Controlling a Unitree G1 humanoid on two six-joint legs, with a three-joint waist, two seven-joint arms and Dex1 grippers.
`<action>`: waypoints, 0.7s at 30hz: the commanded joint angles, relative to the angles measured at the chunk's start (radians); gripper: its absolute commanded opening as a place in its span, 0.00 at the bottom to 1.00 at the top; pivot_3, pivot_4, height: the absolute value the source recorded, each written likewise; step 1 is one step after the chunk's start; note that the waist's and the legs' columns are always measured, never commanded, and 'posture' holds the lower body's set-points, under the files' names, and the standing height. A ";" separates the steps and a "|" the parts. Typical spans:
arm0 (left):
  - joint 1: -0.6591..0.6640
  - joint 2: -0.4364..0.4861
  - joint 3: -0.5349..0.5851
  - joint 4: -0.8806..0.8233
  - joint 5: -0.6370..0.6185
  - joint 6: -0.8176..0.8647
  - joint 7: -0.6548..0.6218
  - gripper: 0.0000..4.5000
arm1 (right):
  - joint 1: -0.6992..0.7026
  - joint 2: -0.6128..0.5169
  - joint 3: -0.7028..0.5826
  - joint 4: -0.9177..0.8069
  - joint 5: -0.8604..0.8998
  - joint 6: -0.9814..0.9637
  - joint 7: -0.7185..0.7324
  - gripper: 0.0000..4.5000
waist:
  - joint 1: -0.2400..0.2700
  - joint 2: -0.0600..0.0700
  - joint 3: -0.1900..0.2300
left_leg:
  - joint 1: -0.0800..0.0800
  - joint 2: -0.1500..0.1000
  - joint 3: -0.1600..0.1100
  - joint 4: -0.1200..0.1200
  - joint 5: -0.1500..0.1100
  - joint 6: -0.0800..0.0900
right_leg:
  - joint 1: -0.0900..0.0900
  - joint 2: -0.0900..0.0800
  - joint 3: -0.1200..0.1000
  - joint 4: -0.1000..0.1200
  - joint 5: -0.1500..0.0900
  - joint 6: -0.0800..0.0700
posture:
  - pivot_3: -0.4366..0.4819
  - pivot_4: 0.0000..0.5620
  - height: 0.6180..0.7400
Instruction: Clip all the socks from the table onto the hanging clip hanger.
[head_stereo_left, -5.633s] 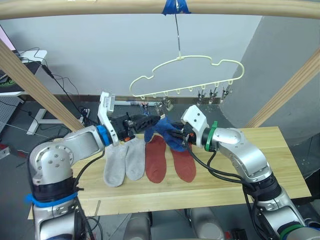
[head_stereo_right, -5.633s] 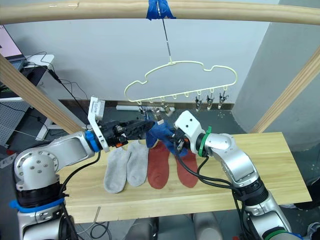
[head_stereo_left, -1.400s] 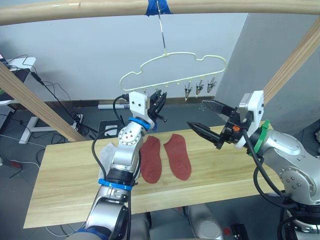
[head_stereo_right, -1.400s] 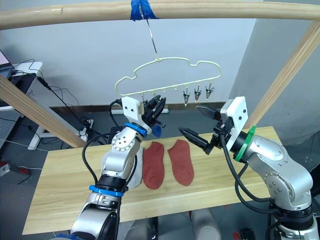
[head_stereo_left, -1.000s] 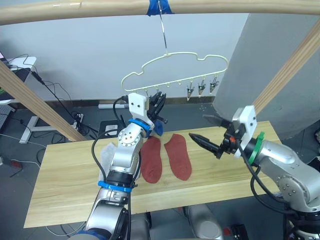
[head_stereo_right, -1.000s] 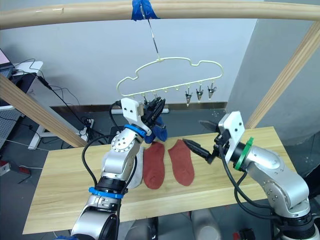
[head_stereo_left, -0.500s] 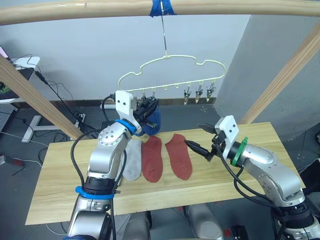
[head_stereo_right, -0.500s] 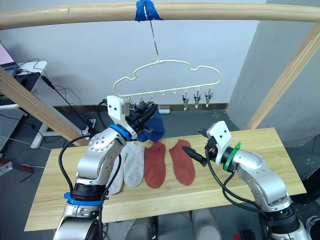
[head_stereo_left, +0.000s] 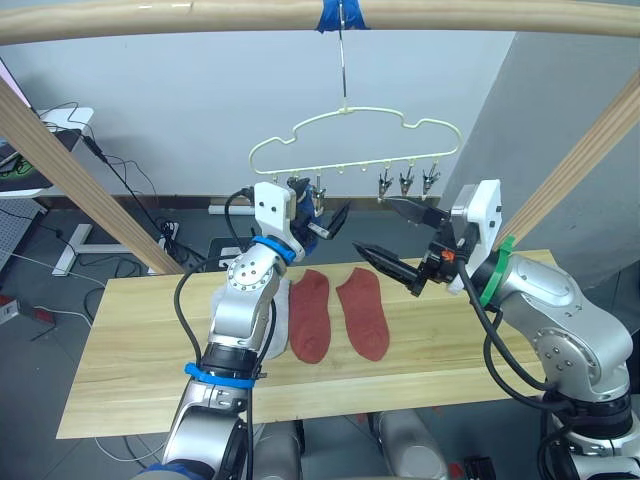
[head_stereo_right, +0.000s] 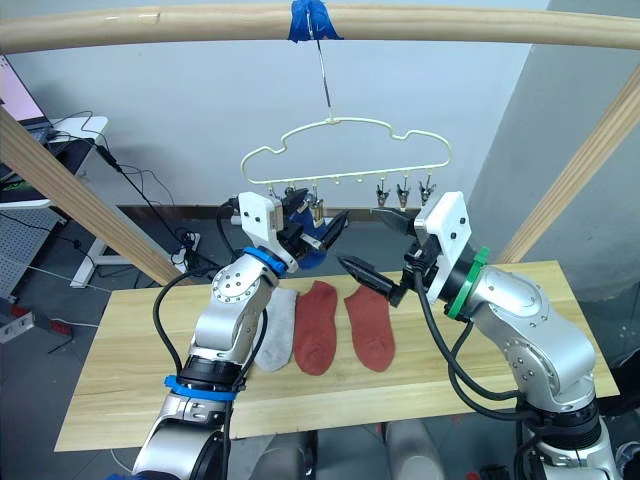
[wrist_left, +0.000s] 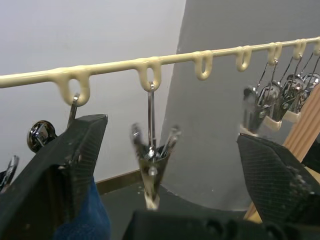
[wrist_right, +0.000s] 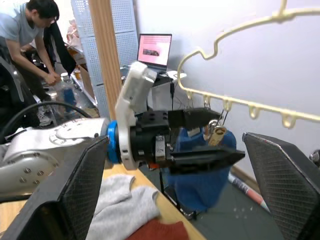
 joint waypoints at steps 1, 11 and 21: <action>-0.023 -0.009 0.005 -0.008 0.000 -0.029 0.004 0.99 | -0.039 -0.002 -0.036 -0.055 0.048 0.023 -0.026 1.00 | 0.000 0.000 0.000 | 0.000 0.000 0.000 0.000 0.000 0.000 | 0.000 0.000 0.000 0.000 0.000 0.000 | 0.21 0.39 1.00; -0.068 -0.031 0.004 0.058 0.029 -0.080 0.031 0.99 | -0.104 -0.001 -0.033 -0.060 0.092 0.043 -0.049 1.00 | -0.002 0.000 0.000 | 0.000 0.000 0.000 0.000 0.000 0.000 | 0.000 0.000 0.000 0.000 0.000 0.000 | 0.19 0.38 1.00; -0.092 -0.041 -0.002 0.103 0.036 -0.118 0.029 0.99 | -0.063 -0.011 -0.042 -0.056 0.079 0.021 -0.042 1.00 | -0.021 0.000 0.000 | -0.001 0.000 0.000 0.000 0.000 0.000 | 0.000 0.000 0.000 -0.001 0.000 0.000 | 0.17 0.38 1.00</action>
